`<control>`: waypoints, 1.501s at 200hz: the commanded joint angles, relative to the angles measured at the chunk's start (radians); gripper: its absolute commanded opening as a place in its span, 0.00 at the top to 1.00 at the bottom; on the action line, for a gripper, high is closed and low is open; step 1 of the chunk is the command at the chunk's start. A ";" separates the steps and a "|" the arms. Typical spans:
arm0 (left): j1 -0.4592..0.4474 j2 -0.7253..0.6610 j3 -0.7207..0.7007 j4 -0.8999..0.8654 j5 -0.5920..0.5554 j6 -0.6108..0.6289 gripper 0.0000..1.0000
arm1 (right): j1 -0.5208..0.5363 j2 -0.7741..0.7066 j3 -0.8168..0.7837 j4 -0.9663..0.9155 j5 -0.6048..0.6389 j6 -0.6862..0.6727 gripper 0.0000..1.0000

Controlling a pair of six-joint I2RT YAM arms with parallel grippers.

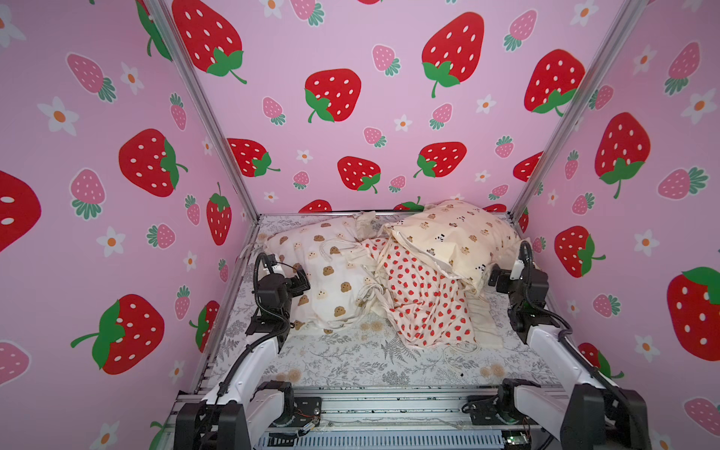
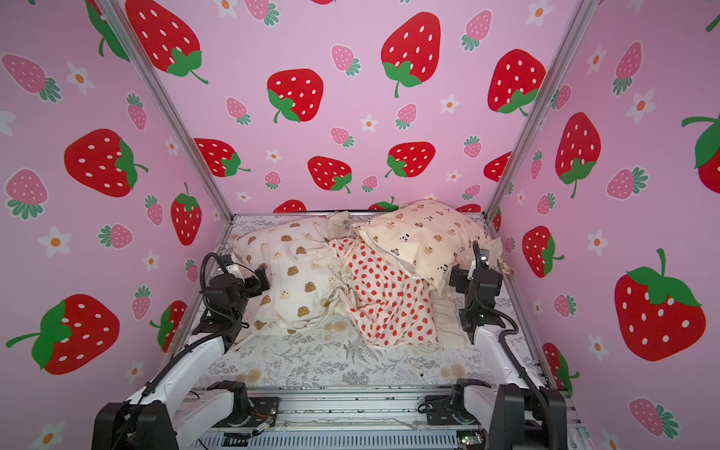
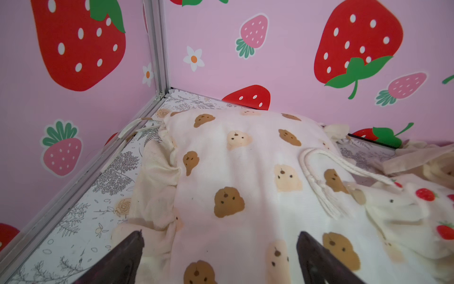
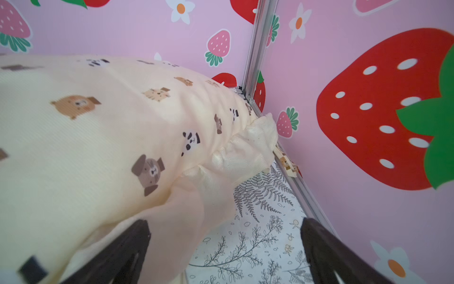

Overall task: Zip up pillowcases
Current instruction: Adjust the pillowcase on the pillowcase.

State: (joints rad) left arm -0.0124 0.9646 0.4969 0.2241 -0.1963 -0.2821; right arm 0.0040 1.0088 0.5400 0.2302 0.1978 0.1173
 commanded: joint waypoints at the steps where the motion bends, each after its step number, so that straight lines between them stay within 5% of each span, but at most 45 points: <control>1: 0.006 -0.079 0.088 -0.292 -0.104 -0.280 0.01 | -0.011 -0.089 0.090 -0.347 -0.019 0.172 0.00; 15: 0.013 -0.120 0.100 -0.382 -0.120 -0.343 0.01 | -0.017 -0.136 0.125 -0.472 -0.024 0.264 0.01; 31: 0.047 -0.146 0.136 -0.435 0.026 -0.350 0.01 | -0.028 -0.169 0.164 -0.620 -0.020 0.358 0.00; 57: 0.044 -0.151 0.228 -0.615 0.033 -0.410 0.01 | -0.033 -0.206 0.235 -0.760 -0.185 0.393 0.00; 89: 0.006 -0.188 0.362 -0.956 -0.176 -0.466 0.01 | -0.008 -0.200 0.277 -0.800 -0.415 0.453 0.00; 141: -0.007 -0.254 0.588 -1.201 -0.193 -0.373 0.01 | 0.114 -0.141 0.388 -0.896 -0.399 0.480 0.00; 186: -0.093 -0.229 0.741 -1.265 -0.064 -0.293 0.00 | 0.247 -0.141 0.385 -0.893 -0.368 0.614 0.00; 214: -0.211 -0.142 0.838 -1.327 -0.110 -0.289 0.00 | 0.332 -0.074 0.366 -0.827 -0.373 0.665 0.01; 240: -0.426 -0.074 0.950 -1.408 -0.397 -0.310 0.00 | 0.382 -0.004 0.361 -0.755 -0.367 0.672 0.00; 300: -0.834 0.279 1.360 -1.650 -0.813 -0.351 0.01 | 0.390 0.122 0.393 -0.696 -0.321 0.637 0.00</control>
State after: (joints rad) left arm -0.7380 1.1225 1.7058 -1.2461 -0.7334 -0.5827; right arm 0.3901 1.1191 0.9134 -0.5114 -0.1658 0.7433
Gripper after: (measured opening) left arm 0.994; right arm 0.993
